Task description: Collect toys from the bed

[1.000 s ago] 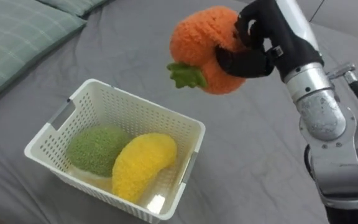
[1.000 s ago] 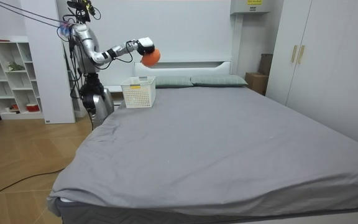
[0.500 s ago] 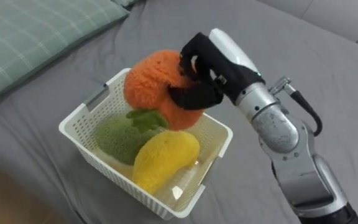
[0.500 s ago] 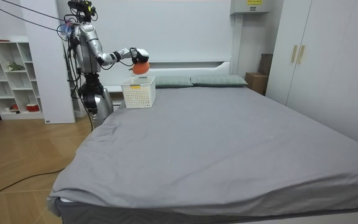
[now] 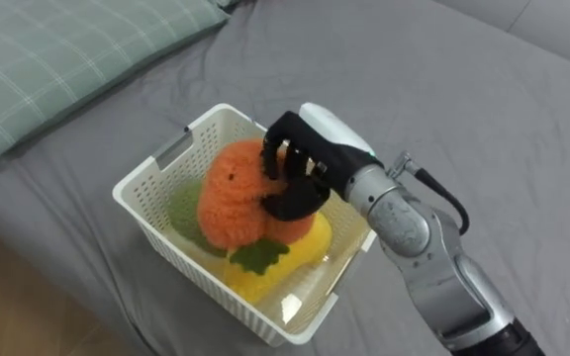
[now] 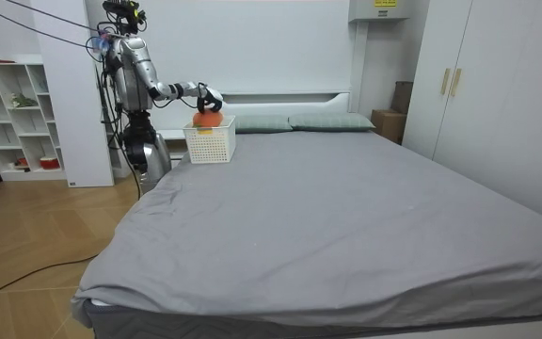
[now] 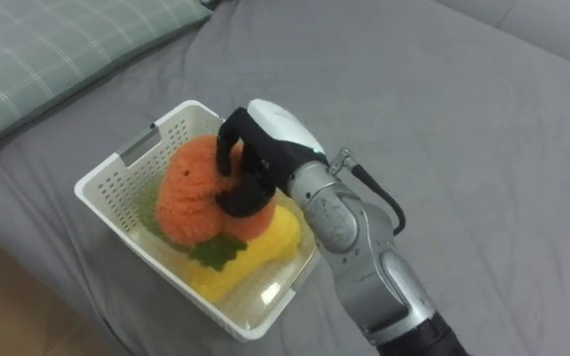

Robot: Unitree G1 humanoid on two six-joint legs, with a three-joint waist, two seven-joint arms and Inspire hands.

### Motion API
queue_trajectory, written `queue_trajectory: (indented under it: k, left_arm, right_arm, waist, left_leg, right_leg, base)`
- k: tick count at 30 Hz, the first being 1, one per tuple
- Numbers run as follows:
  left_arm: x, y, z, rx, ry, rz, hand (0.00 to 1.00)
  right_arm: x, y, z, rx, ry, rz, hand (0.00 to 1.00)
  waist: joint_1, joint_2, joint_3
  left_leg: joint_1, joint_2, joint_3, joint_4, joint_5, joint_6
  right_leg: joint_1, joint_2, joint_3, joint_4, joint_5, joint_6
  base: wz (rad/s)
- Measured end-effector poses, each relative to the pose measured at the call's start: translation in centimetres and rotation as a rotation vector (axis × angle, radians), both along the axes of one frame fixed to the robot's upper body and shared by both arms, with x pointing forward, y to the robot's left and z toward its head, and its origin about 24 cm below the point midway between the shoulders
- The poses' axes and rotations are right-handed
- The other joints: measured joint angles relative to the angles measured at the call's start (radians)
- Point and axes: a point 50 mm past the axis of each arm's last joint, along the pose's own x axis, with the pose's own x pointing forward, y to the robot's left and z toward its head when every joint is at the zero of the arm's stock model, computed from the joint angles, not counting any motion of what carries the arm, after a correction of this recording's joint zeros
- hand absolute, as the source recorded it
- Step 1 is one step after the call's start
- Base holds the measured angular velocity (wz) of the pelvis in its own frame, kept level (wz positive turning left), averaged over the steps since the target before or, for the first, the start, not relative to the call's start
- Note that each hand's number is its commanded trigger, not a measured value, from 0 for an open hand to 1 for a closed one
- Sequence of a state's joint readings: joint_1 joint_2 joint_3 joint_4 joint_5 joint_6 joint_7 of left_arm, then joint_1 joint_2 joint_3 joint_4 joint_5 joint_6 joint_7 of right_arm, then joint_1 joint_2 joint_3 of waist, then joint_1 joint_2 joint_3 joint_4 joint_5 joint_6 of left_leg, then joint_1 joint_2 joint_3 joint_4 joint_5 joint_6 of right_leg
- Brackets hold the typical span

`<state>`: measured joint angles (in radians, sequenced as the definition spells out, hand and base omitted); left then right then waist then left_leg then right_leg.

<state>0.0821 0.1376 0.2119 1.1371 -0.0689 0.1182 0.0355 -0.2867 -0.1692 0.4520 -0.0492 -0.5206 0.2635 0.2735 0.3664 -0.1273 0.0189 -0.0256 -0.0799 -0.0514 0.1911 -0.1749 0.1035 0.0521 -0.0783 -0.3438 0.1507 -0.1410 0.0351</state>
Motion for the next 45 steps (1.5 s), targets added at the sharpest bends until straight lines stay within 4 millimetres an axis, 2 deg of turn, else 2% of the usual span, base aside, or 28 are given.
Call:
queue_trajectory:
  k: [8,14,23,25,31,33,37,38,39,42,43,45]
  left_arm:
    - [0.2,0.1,0.1,0.006,0.005,-0.010,0.00]
    - [0.2,0.4,0.1,0.012,0.004,-0.011,0.00]
    - [0.2,0.4,0.1,0.015,0.001,-0.003,0.00]
    - [0.2,0.4,0.1,0.013,0.000,-0.003,0.00]
    - [0.1,0.5,0.1,0.015,0.002,0.003,0.00]
    - [0.1,0.5,0.1,0.016,0.003,0.003,0.00]
    - [-0.2,0.5,0.1,0.019,0.009,0.006,0.00]
    - [-0.2,0.5,0.1,0.020,0.007,0.006,0.00]
    - [-0.1,0.5,0.1,0.019,0.006,0.003,0.00]
    - [0.1,0.4,0.1,0.018,-0.009,-0.003,0.00]
    - [0.2,0.4,0.2,0.019,-0.016,-0.003,0.00]
    - [0.1,0.5,0.2,0.020,-0.030,0.006,0.00]
  right_arm:
    - [0.2,-0.5,-1.3,-0.030,0.048,-0.021,0.00]
    - [0.3,-0.7,-1.3,-0.035,0.048,-0.026,0.00]
    - [0.5,-2.2,-1.3,-0.085,0.029,-0.048,0.00]
    - [0.7,-2.6,-1.0,-0.074,0.015,-0.060,0.00]
    - [1.1,-4.6,-0.5,-0.040,-0.021,-0.145,0.00]
    - [0.8,-5.6,-0.2,-0.021,-0.034,-0.181,0.00]
    - [0.6,-7.0,0.2,0.005,-0.052,-0.236,0.00]
    - [0.6,-7.4,0.3,0.010,-0.058,-0.255,0.00]
    - [0.7,-7.8,0.5,0.014,-0.070,-0.273,0.00]
    - [0.3,-8.8,1.0,0.029,-0.106,-0.316,0.00]
    - [0.2,-9.0,1.0,0.033,-0.110,-0.322,0.00]
    - [-0.2,-9.8,1.1,0.041,-0.127,-0.351,0.00]
  waist:
    - [-0.005,-0.004,-0.0027]
    - [-0.011,-0.002,-0.0013]
    - [-0.015,-0.002,-0.0015]
    - [-0.021,-0.002,-0.0014]
    - [-0.041,0.003,0.0016]
    - [-0.072,0.008,0.0015]
    - [-0.105,0.016,-0.0005]
    - [-0.128,0.018,-0.0026]
    - [-0.148,0.020,-0.0086]
    - [-0.182,0.028,-0.0184]
    - [-0.189,0.029,-0.0187]
    - [-0.225,0.032,-0.0200]
  left_leg:
    - [0.001,-0.003,-0.006,0.001,0.002,0.002]
    - [0.000,-0.005,-0.013,0.007,0.001,0.002]
    - [0.002,-0.004,-0.007,0.006,0.001,0.002]
    - [0.003,-0.003,0.003,0.005,0.001,0.002]
    - [0.019,0.003,0.049,-0.012,0.002,0.004]
    - [0.027,0.004,0.062,-0.018,0.002,0.004]
    - [0.051,0.013,0.110,-0.032,0.001,0.005]
    - [0.054,0.015,0.120,-0.034,0.001,0.004]
    - [0.053,0.017,0.127,-0.038,0.001,0.004]
    - [0.061,0.022,0.153,-0.042,0.000,0.003]
    - [0.065,0.023,0.156,-0.043,0.000,0.003]
    - [0.075,0.025,0.166,-0.048,-0.001,0.002]
  right_leg:
    - [0.005,-0.004,-0.014,0.000,-0.001,0.002]
    - [0.009,-0.005,-0.017,0.000,-0.001,0.002]
    - [0.007,-0.005,-0.015,0.002,-0.001,0.002]
    - [0.005,-0.006,-0.011,0.001,-0.001,0.002]
    - [-0.003,-0.004,0.042,0.000,-0.001,0.003]
    - [-0.004,-0.001,0.068,0.001,0.000,0.005]
    - [-0.006,0.007,0.114,0.002,0.003,0.004]
    - [-0.006,0.009,0.124,0.002,0.003,0.004]
    - [-0.014,0.011,0.131,0.004,0.004,0.003]
    - [-0.019,0.015,0.152,0.005,0.005,0.000]
    - [-0.018,0.016,0.154,0.005,0.006,0.000]
    - [-0.013,0.020,0.173,0.005,0.007,-0.001]
  base:
    - [0.02]
    - [0.04]
    - [-0.01]
    - [-0.08]
    - [-0.20]
    - [-0.24]
    - [-0.37]
    - [-0.24]
    - [-0.24]
    - [-0.25]
    - [-0.19]
    - [-0.16]
